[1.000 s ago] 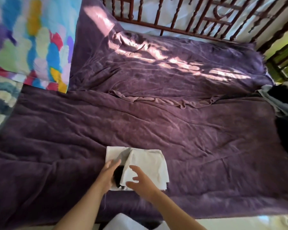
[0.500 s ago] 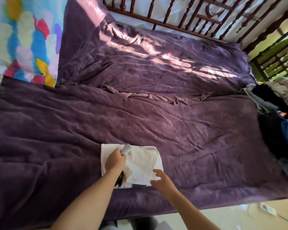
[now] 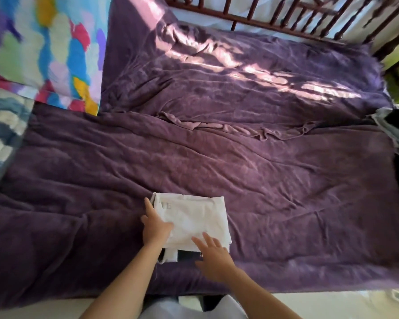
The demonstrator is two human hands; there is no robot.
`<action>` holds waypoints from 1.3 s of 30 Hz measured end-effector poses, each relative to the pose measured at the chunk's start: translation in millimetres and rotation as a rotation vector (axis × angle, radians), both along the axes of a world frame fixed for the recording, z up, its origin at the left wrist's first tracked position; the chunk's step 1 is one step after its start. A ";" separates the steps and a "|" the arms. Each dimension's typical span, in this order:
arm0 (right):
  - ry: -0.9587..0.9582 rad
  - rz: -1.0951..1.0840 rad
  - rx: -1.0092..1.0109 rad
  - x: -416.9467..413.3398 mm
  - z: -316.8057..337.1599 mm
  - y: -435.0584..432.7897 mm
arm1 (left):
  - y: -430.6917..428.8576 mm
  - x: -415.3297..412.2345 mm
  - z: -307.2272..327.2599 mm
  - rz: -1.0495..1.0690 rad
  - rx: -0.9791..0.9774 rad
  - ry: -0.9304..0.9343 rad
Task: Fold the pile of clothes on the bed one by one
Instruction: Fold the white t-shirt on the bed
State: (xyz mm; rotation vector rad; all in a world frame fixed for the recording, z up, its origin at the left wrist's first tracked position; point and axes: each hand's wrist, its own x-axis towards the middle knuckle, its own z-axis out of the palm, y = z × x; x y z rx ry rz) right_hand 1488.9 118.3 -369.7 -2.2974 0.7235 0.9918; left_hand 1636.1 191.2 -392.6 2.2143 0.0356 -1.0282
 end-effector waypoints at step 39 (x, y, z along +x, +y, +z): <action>0.329 -0.258 -0.082 -18.0 -40.7 -89.2 | 4.3 35.6 -32.2 -1.063 0.597 -0.428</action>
